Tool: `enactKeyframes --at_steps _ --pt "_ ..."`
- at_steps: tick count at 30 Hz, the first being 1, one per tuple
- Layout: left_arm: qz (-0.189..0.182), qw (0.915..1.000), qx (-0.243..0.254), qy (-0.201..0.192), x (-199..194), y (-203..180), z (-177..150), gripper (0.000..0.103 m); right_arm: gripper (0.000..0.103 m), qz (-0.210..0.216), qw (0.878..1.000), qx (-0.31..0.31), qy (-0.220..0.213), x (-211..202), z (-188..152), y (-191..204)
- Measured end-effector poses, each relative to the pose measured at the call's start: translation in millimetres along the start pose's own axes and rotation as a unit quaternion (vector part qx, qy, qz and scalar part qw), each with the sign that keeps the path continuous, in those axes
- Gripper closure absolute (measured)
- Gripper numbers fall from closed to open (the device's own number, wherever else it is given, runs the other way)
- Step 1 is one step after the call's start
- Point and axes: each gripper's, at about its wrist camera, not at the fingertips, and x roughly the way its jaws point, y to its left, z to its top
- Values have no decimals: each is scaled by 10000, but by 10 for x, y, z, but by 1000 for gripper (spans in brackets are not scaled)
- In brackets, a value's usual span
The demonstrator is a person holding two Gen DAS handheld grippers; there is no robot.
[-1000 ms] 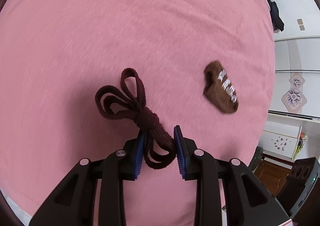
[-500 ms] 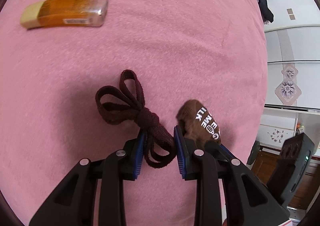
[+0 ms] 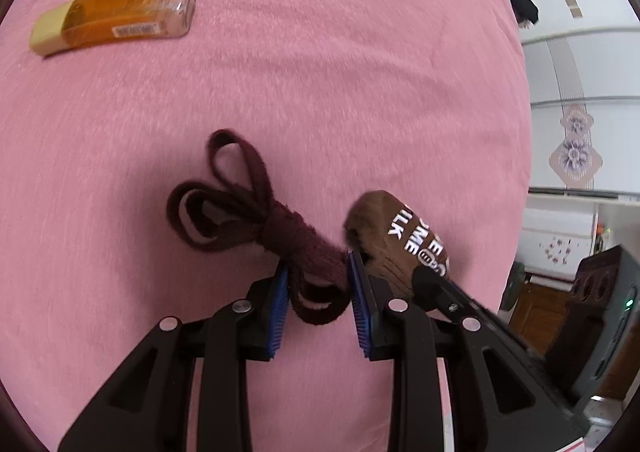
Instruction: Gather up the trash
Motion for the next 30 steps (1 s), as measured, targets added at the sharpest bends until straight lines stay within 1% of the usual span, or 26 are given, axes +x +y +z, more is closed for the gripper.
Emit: enactKeyframes --at_steps 6,10,14,16,22,24,27,30 --pt "-24 9997 124 189 -132 17 -496 75 93 140 9999 -19 60 -300 -359 37" --pt "-30 9988 308 380 -217 23 -920 75 93 289 9994 96 156 -514 -715 -21" --pt "63 9971 558 506 -293 3 -1292 75 93 243 9995 128 177 -716 -1100 -92" --pt "-8 9966 564 603 -334 5 -1492 75 93 259 9993 207 171 -810 -1282 -152" --pt "-115 9945 783 687 -464 -86 -1994 75 93 287 9983 506 17 -1136 -1803 -346" --pt "-102 9936 871 705 -492 -125 -2136 75 93 260 9976 632 -92 -1261 -1978 -430" --pt "-47 9931 971 652 -539 -172 -2258 75 93 253 9961 816 -223 -1391 -2179 -517" --pt "58 9939 969 522 -570 -227 -2241 75 93 232 9949 927 -326 -1467 -2302 -591"
